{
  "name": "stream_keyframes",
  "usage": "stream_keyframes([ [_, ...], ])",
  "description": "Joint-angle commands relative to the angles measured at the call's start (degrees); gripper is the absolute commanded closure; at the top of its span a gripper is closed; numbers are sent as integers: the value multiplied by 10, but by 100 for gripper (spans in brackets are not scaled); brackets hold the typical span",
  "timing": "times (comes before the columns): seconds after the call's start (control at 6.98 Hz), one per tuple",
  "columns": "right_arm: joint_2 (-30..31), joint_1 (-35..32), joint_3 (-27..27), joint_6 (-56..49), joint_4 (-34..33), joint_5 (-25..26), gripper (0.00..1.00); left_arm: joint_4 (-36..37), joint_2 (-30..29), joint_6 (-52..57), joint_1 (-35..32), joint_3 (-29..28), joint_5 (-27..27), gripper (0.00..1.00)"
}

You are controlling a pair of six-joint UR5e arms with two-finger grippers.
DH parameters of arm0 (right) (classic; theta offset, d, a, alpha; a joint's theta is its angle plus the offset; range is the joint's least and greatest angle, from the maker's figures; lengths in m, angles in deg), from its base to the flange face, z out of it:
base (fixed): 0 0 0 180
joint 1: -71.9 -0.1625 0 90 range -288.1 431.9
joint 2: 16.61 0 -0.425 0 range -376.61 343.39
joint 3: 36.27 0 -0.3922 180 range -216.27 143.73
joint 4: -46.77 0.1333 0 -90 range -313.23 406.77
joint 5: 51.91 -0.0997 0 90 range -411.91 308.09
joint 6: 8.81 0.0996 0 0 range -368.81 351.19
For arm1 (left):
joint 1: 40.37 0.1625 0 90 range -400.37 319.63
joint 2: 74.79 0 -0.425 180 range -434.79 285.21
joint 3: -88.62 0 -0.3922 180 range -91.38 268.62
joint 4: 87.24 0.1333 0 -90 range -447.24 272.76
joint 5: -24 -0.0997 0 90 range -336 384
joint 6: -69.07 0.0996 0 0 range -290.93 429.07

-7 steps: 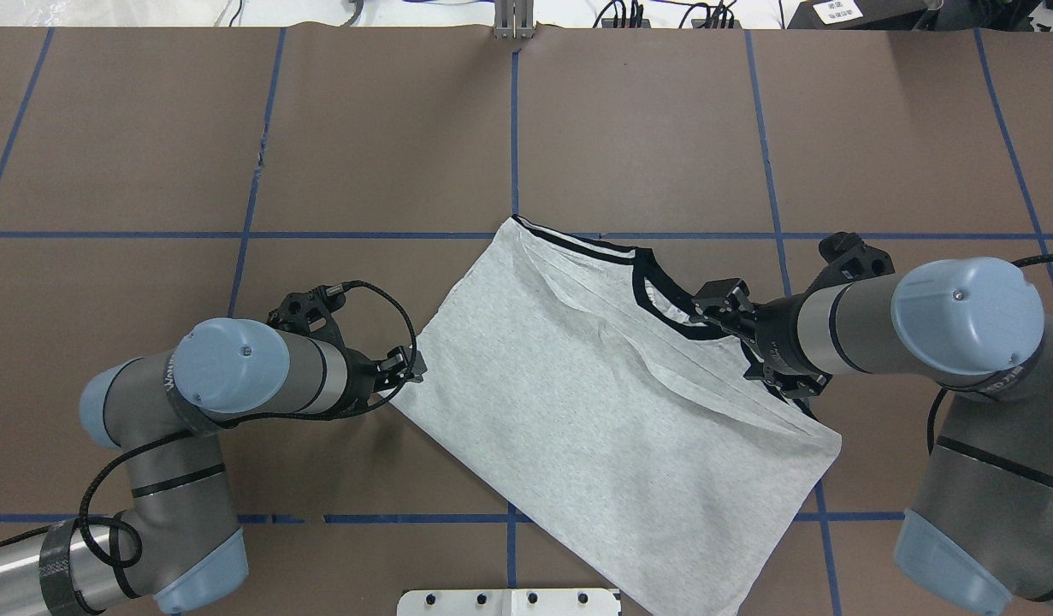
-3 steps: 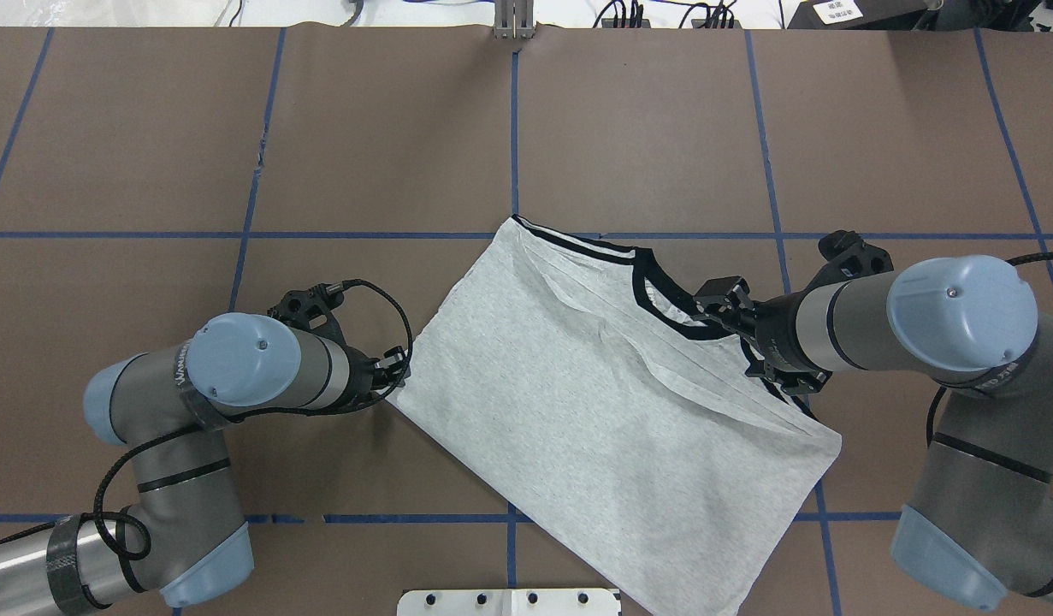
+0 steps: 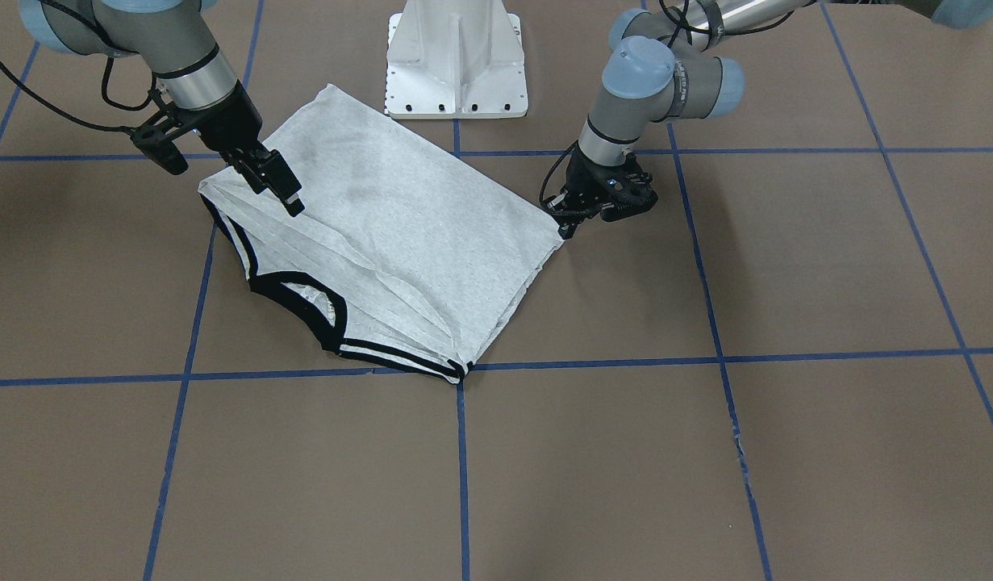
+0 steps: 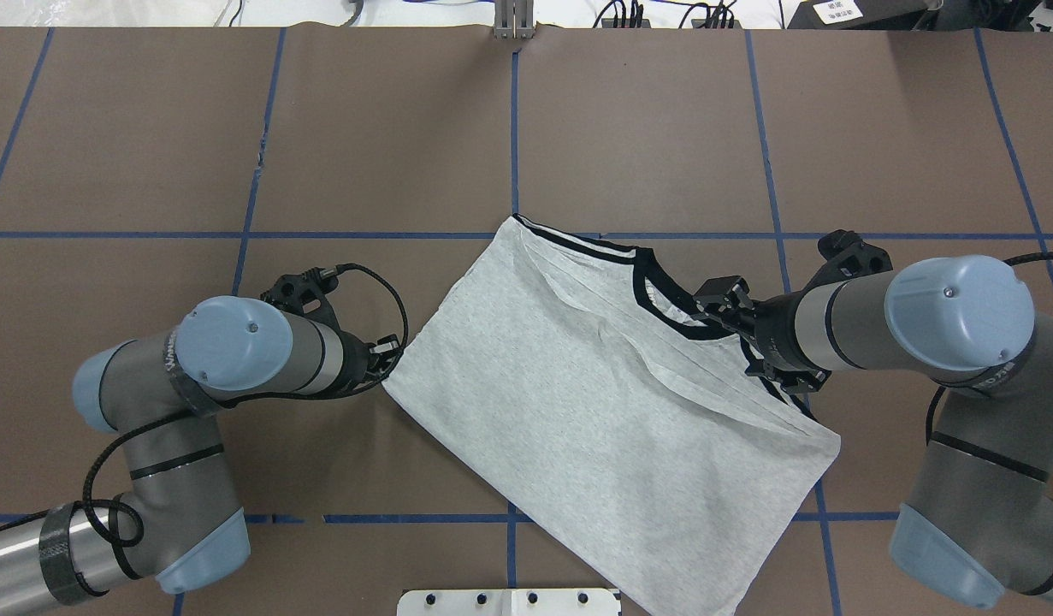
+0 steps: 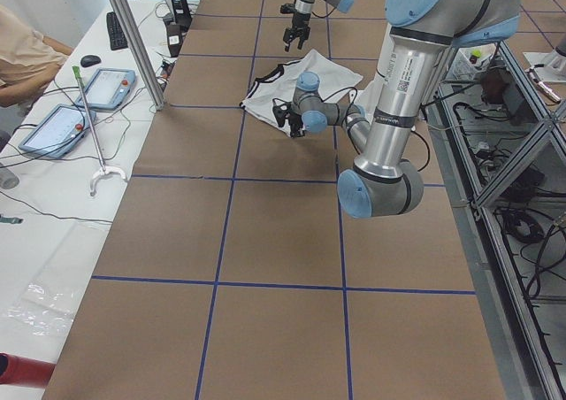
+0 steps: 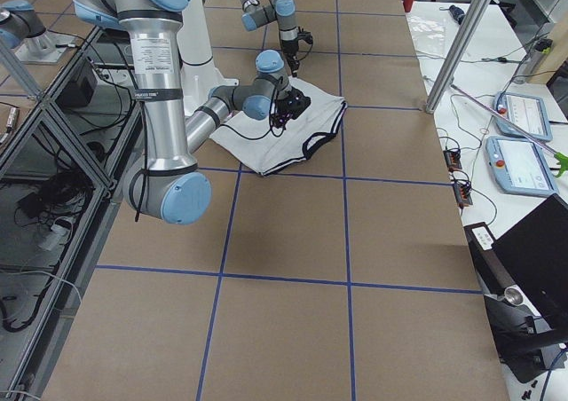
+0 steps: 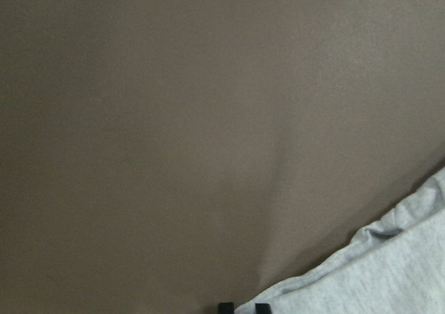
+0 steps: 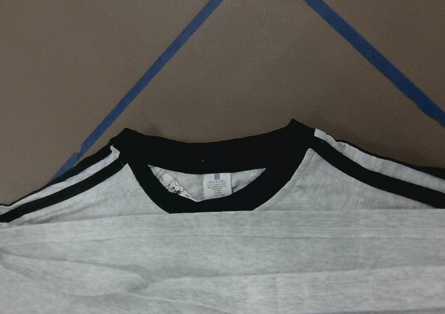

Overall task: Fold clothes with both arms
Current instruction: 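Rotate the shirt upright with the left gripper while the right gripper holds the collar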

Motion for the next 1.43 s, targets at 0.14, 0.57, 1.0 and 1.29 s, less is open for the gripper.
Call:
stream_keyframes([
  [0.14, 0, -1, 3, 0, 0, 1, 0, 12, -41, 124, -89, -33, -2, 100],
  [0.57, 0, -2, 9, -5, 2, 23, 0, -59, -204, 135, -189, -245, -2, 100],
  [1.0, -29, -3, 18, -5, -1, 31, 0, -212, -319, 130, -199, -463, -4, 98],
  [1.29, -60, 1, 32, -4, -1, 31, 0, -225, -318, 129, -199, -453, -1, 27],
])
